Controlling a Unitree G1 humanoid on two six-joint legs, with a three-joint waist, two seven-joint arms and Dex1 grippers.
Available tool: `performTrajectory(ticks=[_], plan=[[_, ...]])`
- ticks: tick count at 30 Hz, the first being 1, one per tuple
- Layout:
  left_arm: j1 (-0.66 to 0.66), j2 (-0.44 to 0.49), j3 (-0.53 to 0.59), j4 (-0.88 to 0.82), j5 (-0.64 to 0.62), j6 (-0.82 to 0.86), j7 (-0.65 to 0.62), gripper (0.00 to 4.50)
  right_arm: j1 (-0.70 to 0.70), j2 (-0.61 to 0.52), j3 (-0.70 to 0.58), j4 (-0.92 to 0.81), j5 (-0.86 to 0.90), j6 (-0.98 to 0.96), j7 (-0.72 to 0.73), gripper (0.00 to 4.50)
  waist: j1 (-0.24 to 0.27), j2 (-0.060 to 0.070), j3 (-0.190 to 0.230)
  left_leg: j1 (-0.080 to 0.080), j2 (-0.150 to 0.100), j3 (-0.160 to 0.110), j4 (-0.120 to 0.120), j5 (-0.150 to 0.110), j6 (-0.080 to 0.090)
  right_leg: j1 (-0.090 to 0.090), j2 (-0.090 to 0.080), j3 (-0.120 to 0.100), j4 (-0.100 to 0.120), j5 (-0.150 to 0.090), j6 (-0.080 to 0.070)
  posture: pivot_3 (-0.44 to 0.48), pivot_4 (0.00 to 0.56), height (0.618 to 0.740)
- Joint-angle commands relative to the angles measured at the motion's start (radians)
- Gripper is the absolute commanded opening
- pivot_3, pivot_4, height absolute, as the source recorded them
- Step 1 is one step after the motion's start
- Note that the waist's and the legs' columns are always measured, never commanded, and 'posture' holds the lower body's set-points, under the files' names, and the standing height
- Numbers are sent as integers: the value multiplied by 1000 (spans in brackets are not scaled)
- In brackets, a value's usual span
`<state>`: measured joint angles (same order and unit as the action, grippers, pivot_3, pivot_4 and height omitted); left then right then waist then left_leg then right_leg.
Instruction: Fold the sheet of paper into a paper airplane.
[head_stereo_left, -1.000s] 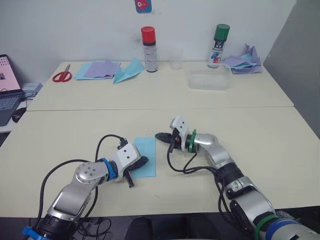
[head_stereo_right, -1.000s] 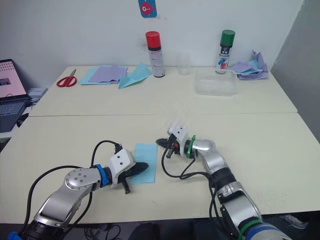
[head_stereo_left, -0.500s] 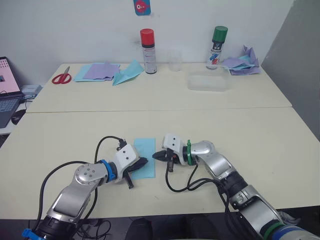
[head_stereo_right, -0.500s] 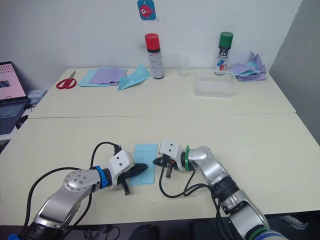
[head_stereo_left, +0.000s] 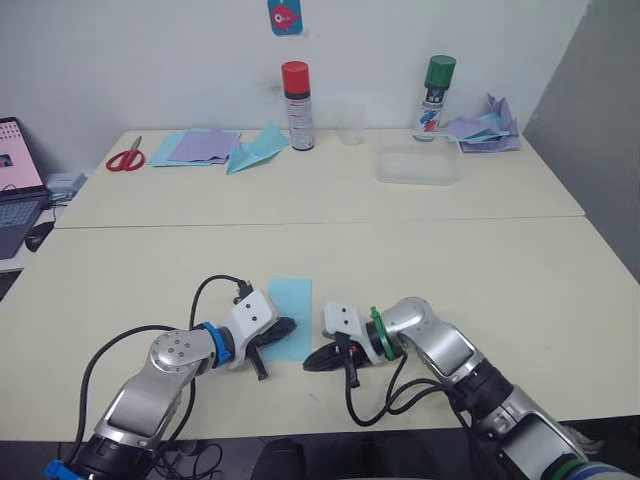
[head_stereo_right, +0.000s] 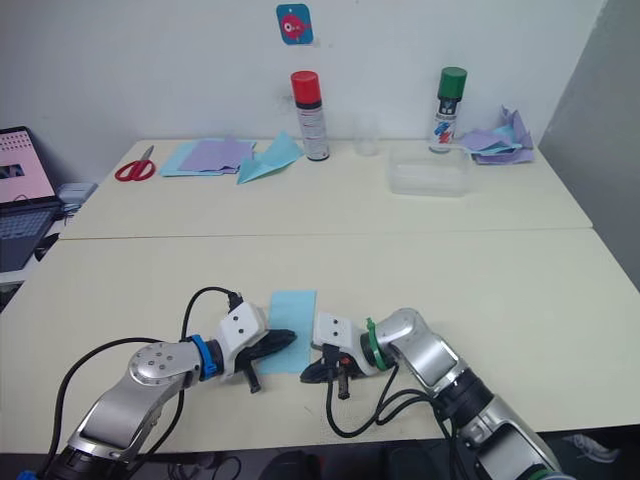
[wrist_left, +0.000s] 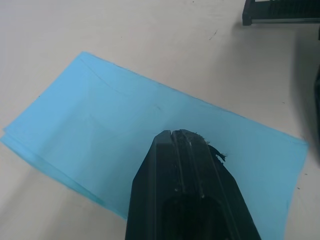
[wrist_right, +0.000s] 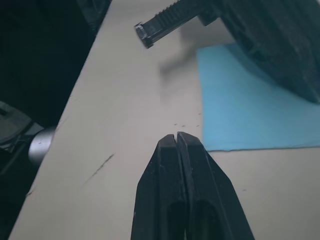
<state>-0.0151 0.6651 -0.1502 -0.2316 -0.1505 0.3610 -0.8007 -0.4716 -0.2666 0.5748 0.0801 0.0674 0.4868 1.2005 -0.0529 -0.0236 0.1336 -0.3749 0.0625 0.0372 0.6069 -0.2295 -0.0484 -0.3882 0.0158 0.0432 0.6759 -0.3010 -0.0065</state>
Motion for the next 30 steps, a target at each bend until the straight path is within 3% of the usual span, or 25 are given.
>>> performTrajectory(ticks=[1,4,8,11,18,26,30], plan=[[32,-2,-54,115,31,33,-18,0,5,-33,-40,7,43,22,21,20,2,0,1,0,0,0,0,0,0,0,0,0,0,0,0,0,150,740],[25,-17,-35,119,13,21,-22,0,-29,-25,-123,-9,107,45,-1,20,6,-1,4,-1,0,0,0,0,0,0,0,0,0,0,0,0,150,740],[9,-40,1,128,-24,-21,-34,0,-68,43,-196,16,105,23,-139,20,8,-4,11,-2,0,-1,1,0,0,-1,0,0,2,1,1,0,150,740],[-17,-58,38,133,-60,-25,-39,0,-79,84,-171,84,39,-34,-230,20,9,-5,12,-3,0,-2,1,0,0,-2,0,-2,2,1,1,0,150,740],[-44,-47,93,113,-124,-18,-67,0,-76,91,-77,185,-68,-116,-274,20,20,-9,17,-9,0,-2,2,0,0,-6,0,-2,2,1,2,0,150,740],[18,-10,375,62,-353,160,-51,0,-96,101,-81,234,-81,-133,-297,20,0,-11,19,-7,2,-4,2,0,0,-7,2,-4,5,1,1,0,150,740],[46,-16,433,33,-455,272,-54,0,-99,101,-83,244,-79,-140,-292,20,-3,-11,20,-8,1,-2,2,0,0,-7,0,-3,4,1,1,0,150,740]])
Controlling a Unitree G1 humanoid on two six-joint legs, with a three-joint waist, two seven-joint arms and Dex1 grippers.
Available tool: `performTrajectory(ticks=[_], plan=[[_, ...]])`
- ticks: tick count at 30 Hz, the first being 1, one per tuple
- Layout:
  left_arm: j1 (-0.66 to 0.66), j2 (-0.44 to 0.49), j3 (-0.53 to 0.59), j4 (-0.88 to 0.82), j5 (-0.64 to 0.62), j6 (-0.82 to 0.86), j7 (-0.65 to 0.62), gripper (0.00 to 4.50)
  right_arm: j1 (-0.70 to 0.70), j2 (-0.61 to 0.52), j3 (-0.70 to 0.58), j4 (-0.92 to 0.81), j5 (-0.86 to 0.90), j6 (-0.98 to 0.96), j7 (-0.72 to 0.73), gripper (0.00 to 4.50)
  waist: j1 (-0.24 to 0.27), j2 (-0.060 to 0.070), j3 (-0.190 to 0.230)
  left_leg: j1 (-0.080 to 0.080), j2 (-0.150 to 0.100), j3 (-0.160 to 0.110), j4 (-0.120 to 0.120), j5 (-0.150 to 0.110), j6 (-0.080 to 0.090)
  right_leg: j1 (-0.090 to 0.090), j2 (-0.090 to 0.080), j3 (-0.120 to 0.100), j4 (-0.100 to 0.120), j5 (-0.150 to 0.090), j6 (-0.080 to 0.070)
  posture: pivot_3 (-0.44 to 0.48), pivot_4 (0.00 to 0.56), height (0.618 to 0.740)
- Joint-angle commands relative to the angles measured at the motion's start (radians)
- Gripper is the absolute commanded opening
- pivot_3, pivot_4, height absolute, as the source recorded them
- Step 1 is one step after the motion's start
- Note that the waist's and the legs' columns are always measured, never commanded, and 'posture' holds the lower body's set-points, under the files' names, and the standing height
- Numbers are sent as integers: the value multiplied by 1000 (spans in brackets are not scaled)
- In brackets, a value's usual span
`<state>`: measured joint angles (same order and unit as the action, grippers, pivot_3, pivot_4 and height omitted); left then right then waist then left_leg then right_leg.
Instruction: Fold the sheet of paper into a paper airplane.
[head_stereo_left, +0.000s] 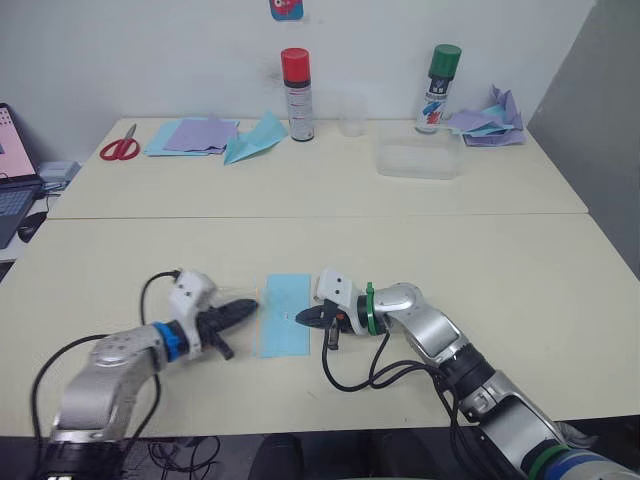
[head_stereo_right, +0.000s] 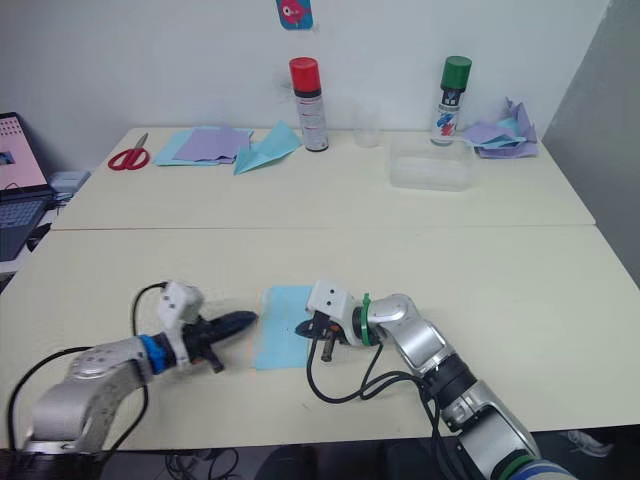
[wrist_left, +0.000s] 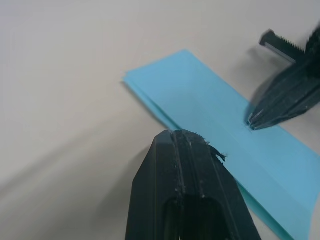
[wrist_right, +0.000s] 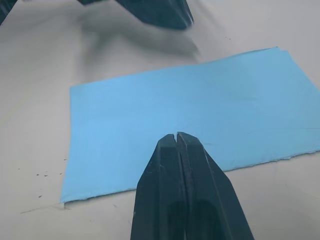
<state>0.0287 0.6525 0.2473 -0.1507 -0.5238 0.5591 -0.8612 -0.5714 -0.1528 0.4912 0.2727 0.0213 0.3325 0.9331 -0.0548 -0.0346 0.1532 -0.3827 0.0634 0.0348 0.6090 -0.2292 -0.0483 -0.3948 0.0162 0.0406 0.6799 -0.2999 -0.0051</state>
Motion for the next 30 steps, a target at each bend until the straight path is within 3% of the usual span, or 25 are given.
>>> performTrajectory(ticks=[1,5,30], plan=[[-5,-9,44,-56,-109,109,19,0,0,-13,-1,51,-32,14,-24,20,-1,-1,0,0,0,0,0,0,0,0,0,0,0,0,0,0,150,740],[-33,-16,63,-71,-180,199,53,0,-2,-11,-3,50,-28,17,-22,20,-1,-3,1,0,0,-1,1,0,0,0,0,0,0,1,1,0,150,740],[-28,2,-113,-41,-15,97,25,0,-4,-11,-11,36,-19,34,-21,20,0,-3,1,0,0,0,0,0,0,0,0,1,0,1,1,0,150,740]])
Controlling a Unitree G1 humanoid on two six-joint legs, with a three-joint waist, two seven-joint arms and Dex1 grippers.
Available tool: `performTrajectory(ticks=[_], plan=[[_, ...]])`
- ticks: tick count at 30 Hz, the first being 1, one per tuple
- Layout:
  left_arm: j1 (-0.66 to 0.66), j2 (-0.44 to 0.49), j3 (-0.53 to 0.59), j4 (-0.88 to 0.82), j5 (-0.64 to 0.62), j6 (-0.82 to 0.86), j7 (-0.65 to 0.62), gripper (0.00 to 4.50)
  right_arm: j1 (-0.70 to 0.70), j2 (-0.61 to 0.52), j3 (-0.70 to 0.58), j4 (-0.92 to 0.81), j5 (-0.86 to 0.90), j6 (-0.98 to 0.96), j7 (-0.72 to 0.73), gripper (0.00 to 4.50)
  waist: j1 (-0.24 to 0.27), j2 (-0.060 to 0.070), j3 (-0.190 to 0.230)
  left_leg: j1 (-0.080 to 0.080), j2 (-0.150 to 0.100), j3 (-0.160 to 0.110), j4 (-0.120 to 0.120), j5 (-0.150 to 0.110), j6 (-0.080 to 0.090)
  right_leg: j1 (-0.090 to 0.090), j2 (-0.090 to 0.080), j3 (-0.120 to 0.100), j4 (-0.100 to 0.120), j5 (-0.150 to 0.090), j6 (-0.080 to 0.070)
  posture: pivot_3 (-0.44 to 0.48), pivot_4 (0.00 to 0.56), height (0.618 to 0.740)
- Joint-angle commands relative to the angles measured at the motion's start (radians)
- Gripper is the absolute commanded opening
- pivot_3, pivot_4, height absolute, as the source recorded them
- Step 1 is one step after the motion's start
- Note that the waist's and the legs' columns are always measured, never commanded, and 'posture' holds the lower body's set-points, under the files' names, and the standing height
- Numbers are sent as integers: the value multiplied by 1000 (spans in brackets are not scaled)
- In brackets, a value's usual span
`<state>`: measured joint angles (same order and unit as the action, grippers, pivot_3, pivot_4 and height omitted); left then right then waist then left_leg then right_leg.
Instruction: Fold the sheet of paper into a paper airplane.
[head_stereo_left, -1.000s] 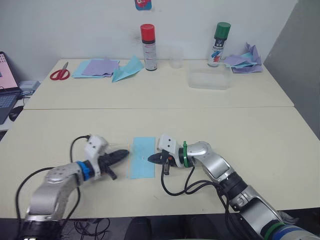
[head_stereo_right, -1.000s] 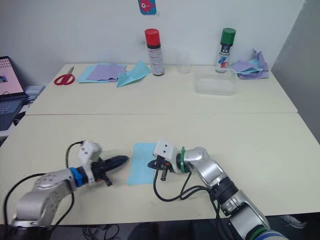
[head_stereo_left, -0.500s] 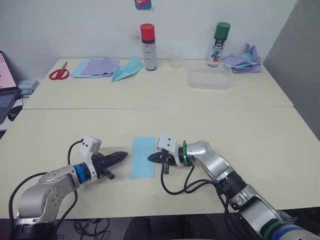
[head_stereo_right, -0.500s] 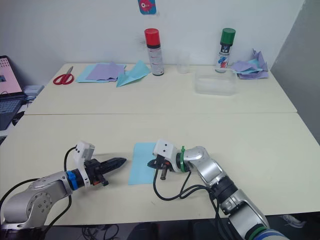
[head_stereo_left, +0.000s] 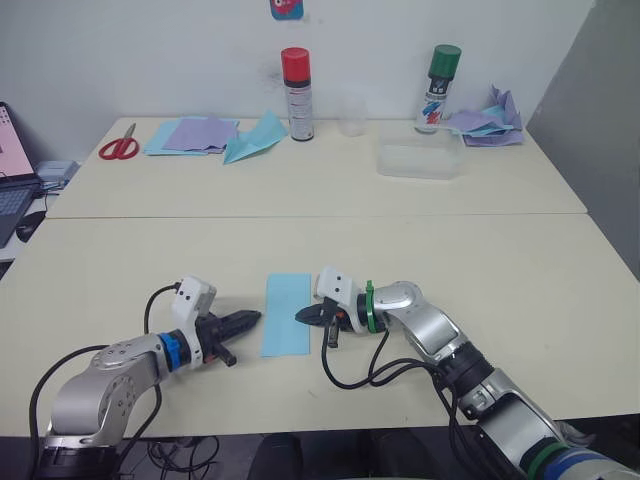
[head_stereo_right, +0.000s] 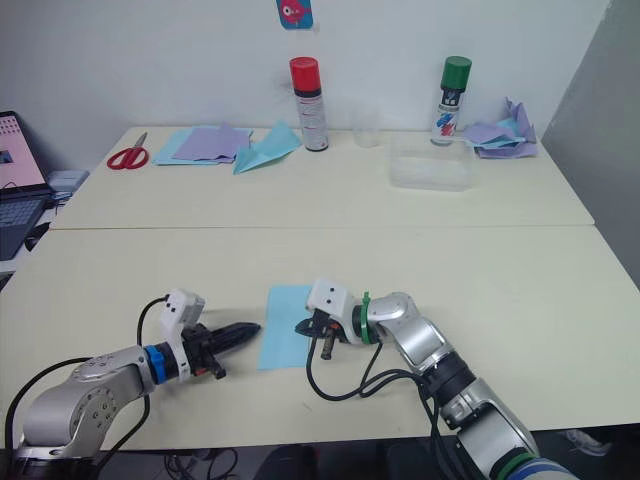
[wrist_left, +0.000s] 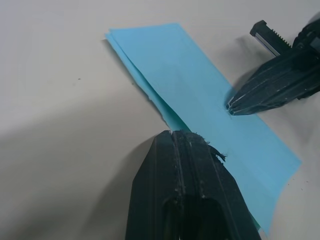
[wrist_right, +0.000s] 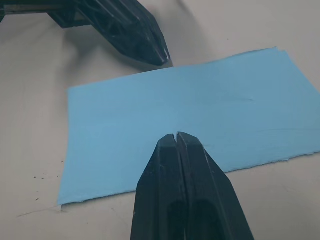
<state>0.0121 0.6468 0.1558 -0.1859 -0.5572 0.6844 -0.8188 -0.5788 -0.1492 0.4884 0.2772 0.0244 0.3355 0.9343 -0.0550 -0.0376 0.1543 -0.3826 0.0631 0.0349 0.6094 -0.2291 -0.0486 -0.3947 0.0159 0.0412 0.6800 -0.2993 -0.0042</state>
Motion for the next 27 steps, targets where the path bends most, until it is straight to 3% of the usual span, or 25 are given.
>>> performTrajectory(ticks=[1,11,27], plan=[[-12,8,-25,-3,23,-32,-19,0,3,-14,-8,31,-22,32,-22,20,0,0,0,0,0,0,0,0,0,0,0,0,0,0,0,0,150,740],[-65,-14,-13,-1,-5,-22,-34,0,6,-15,-13,13,-19,60,-19,20,5,0,0,0,0,0,0,0,0,0,0,0,0,0,0,0,150,740],[-39,14,5,41,35,-65,-47,0,9,-14,-10,9,-21,63,-19,20,5,0,0,0,0,0,0,0,0,0,0,0,0,0,0,0,150,740]])
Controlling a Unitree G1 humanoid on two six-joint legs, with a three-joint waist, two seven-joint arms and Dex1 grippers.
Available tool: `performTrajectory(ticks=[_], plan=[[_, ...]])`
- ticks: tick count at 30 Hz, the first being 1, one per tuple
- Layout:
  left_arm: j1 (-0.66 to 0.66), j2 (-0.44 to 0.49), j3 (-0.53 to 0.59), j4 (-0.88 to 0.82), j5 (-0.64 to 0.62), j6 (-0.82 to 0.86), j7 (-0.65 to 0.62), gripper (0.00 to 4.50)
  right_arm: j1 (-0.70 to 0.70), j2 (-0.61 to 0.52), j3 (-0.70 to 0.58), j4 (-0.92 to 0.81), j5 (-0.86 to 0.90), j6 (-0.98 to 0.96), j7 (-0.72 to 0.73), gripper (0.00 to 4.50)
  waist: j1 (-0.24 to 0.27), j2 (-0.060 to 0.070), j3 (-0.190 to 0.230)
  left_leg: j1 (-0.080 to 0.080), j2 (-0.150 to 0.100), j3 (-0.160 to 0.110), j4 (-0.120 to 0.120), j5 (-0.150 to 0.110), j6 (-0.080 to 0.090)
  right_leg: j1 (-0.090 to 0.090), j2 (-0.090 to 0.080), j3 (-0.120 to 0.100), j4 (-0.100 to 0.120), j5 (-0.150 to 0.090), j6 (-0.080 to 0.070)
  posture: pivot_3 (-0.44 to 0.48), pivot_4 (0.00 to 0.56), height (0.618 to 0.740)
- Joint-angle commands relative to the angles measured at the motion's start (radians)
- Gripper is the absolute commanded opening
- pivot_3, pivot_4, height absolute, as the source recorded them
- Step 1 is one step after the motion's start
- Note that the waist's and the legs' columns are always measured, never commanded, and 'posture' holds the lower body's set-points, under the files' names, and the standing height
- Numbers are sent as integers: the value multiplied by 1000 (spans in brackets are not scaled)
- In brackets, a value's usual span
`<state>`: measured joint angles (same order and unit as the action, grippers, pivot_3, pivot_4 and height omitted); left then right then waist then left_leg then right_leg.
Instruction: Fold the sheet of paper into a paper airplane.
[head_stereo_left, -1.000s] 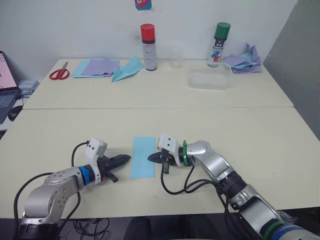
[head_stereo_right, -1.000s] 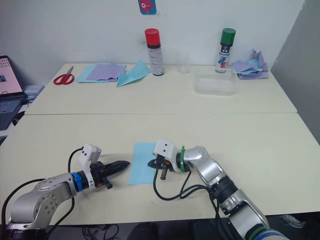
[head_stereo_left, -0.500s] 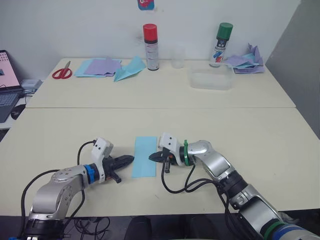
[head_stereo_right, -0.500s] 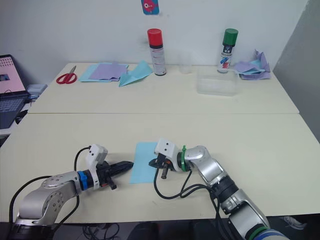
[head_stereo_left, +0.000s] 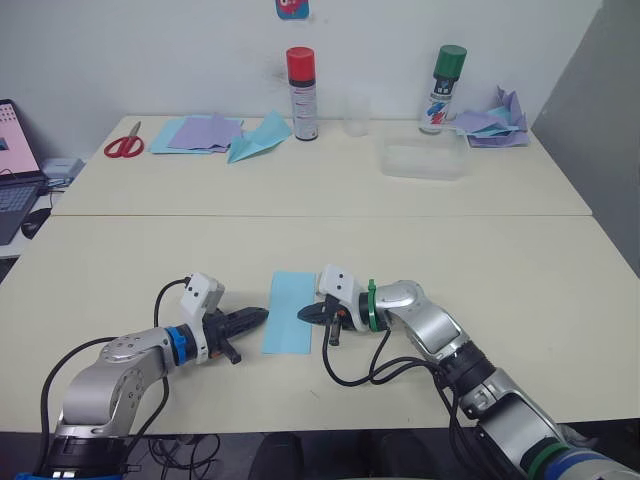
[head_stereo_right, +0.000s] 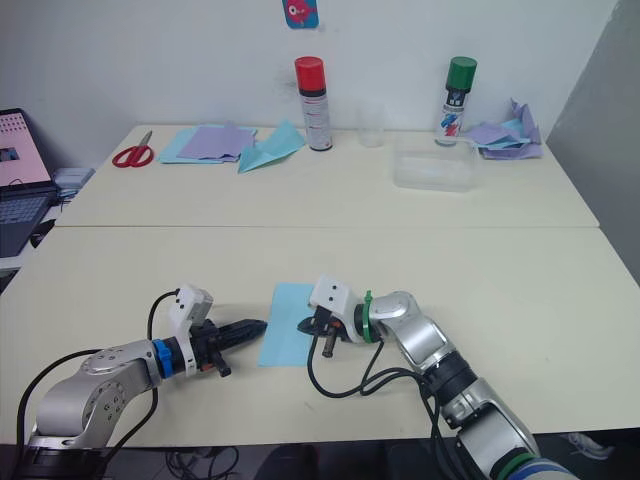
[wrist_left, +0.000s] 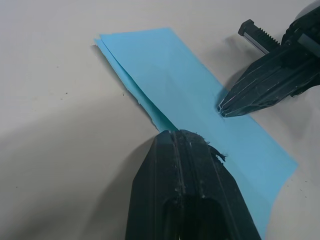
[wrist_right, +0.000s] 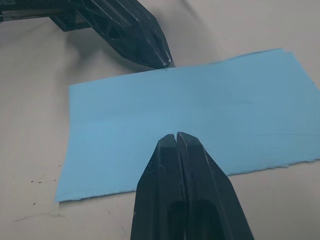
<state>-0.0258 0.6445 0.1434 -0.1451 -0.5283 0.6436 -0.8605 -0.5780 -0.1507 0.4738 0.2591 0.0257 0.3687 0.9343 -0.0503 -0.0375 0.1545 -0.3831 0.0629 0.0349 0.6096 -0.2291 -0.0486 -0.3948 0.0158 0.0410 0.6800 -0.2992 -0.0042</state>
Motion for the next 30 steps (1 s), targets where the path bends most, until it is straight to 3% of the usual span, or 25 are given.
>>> performTrajectory(ticks=[1,29,30], plan=[[2,18,14,2,10,-27,-9,0,9,-12,4,26,-23,31,-19,20,0,0,0,0,0,0,0,0,0,0,0,0,0,0,0,0,150,740],[-101,-12,-73,2,34,-27,-27,0,10,-7,-17,11,-10,74,-34,20,0,0,0,-1,0,0,0,0,0,0,0,0,0,0,0,0,150,740],[-99,-13,-83,8,44,-36,-27,0,7,-7,-31,-10,7,107,-31,188,0,0,0,-1,0,0,0,0,0,0,0,0,0,0,0,0,150,740]])
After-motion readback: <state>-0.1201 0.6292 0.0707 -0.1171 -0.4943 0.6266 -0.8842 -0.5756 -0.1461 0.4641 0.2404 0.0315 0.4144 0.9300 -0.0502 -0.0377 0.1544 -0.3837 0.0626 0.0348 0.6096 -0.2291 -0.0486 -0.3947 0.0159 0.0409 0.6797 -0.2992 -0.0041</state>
